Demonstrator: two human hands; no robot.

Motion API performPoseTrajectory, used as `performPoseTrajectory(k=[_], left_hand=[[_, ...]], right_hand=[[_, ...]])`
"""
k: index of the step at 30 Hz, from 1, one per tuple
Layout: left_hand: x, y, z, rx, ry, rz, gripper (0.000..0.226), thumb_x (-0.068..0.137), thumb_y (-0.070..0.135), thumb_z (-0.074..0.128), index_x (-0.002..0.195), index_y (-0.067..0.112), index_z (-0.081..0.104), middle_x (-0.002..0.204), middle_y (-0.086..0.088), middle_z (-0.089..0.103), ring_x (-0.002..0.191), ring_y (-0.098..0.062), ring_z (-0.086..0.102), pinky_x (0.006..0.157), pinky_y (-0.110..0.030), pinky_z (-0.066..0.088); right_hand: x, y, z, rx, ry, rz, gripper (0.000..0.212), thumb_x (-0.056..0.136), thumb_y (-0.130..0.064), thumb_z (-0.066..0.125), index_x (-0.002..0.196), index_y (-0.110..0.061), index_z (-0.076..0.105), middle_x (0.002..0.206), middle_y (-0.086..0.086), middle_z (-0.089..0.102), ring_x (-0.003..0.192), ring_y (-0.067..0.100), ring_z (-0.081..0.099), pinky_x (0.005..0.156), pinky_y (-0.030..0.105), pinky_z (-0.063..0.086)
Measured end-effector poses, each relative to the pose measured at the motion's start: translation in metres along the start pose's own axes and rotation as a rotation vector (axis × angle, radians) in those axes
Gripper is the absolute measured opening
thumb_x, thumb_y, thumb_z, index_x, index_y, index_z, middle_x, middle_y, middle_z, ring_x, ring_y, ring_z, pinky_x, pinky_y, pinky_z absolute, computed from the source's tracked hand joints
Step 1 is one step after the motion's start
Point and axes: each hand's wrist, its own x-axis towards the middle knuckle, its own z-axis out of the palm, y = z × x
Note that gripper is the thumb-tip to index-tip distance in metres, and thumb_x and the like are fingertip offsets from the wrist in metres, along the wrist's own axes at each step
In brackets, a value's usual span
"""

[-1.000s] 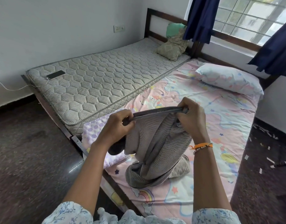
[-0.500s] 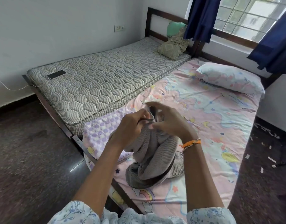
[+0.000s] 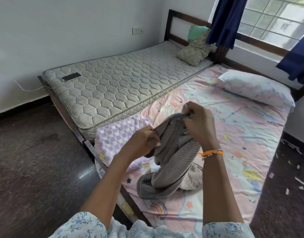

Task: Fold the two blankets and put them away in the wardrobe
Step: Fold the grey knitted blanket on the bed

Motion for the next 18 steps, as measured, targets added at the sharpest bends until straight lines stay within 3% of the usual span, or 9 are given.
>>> performPoseTrajectory(k=[2, 5, 8, 10, 13, 16, 18], left_hand=[[-0.003, 0.006, 0.002, -0.05, 0.1, 0.011, 0.01, 0.084, 0.012, 0.057, 0.085, 0.008, 0.066, 0.088, -0.005, 0.059, 0.08, -0.018, 0.055, 0.072, -0.027, 0.041], [0.003, 0.019, -0.006, -0.039, 0.372, 0.002, 0.035, 0.083, 0.025, 0.035, 0.089, 0.008, 0.065, 0.086, -0.004, 0.06, 0.08, -0.017, 0.054, 0.069, -0.026, 0.041], [0.008, 0.02, -0.005, 0.209, 0.552, -0.034, 0.03, 0.079, 0.0, 0.046, 0.097, 0.008, 0.068, 0.099, -0.01, 0.062, 0.087, -0.03, 0.054, 0.072, -0.038, 0.048], [0.009, 0.023, 0.002, 0.276, 0.598, -0.105, 0.032, 0.076, -0.003, 0.055, 0.101, 0.012, 0.069, 0.104, -0.01, 0.055, 0.088, -0.029, 0.046, 0.074, -0.038, 0.044], [0.012, 0.038, 0.006, -0.064, 0.424, -0.048, 0.034, 0.084, 0.007, 0.06, 0.117, 0.016, 0.062, 0.098, -0.004, 0.056, 0.091, -0.02, 0.051, 0.079, -0.031, 0.046], [0.008, 0.054, 0.004, -0.56, 0.196, -0.038, 0.024, 0.087, 0.004, 0.059, 0.101, 0.02, 0.049, 0.094, 0.004, 0.059, 0.089, 0.001, 0.06, 0.082, -0.016, 0.048], [0.005, 0.055, 0.007, -0.656, 0.092, -0.021, 0.019, 0.09, 0.004, 0.054, 0.099, 0.016, 0.044, 0.096, 0.003, 0.056, 0.088, 0.006, 0.058, 0.082, -0.013, 0.047]], right_hand=[[0.001, 0.003, -0.002, 0.0, -0.028, -0.008, 0.019, 0.062, -0.003, 0.055, 0.067, -0.018, 0.045, 0.072, 0.004, 0.058, 0.071, 0.029, 0.053, 0.059, 0.039, 0.045], [-0.001, 0.004, -0.004, 0.025, -0.085, 0.006, 0.031, 0.064, -0.002, 0.059, 0.058, -0.025, 0.038, 0.062, -0.004, 0.049, 0.066, 0.026, 0.046, 0.055, 0.036, 0.038], [-0.003, 0.003, -0.009, 0.094, -0.148, 0.021, 0.036, 0.065, -0.002, 0.064, 0.057, -0.026, 0.039, 0.058, -0.009, 0.046, 0.06, 0.02, 0.047, 0.054, 0.032, 0.037], [-0.003, 0.001, -0.011, 0.127, -0.192, -0.001, 0.038, 0.064, -0.001, 0.066, 0.056, -0.025, 0.039, 0.056, -0.01, 0.044, 0.056, 0.007, 0.039, 0.053, 0.029, 0.031], [-0.004, -0.003, -0.009, 0.122, -0.212, -0.036, 0.041, 0.062, -0.001, 0.067, 0.055, -0.026, 0.036, 0.055, -0.008, 0.04, 0.056, 0.008, 0.034, 0.055, 0.03, 0.028], [-0.003, -0.002, -0.008, 0.098, -0.206, -0.031, 0.042, 0.062, -0.001, 0.066, 0.055, -0.027, 0.034, 0.056, -0.007, 0.04, 0.059, 0.014, 0.034, 0.055, 0.03, 0.029], [-0.002, 0.001, -0.01, 0.115, -0.194, -0.031, 0.041, 0.063, -0.001, 0.068, 0.056, -0.025, 0.035, 0.056, -0.007, 0.039, 0.059, 0.014, 0.034, 0.055, 0.03, 0.029]])
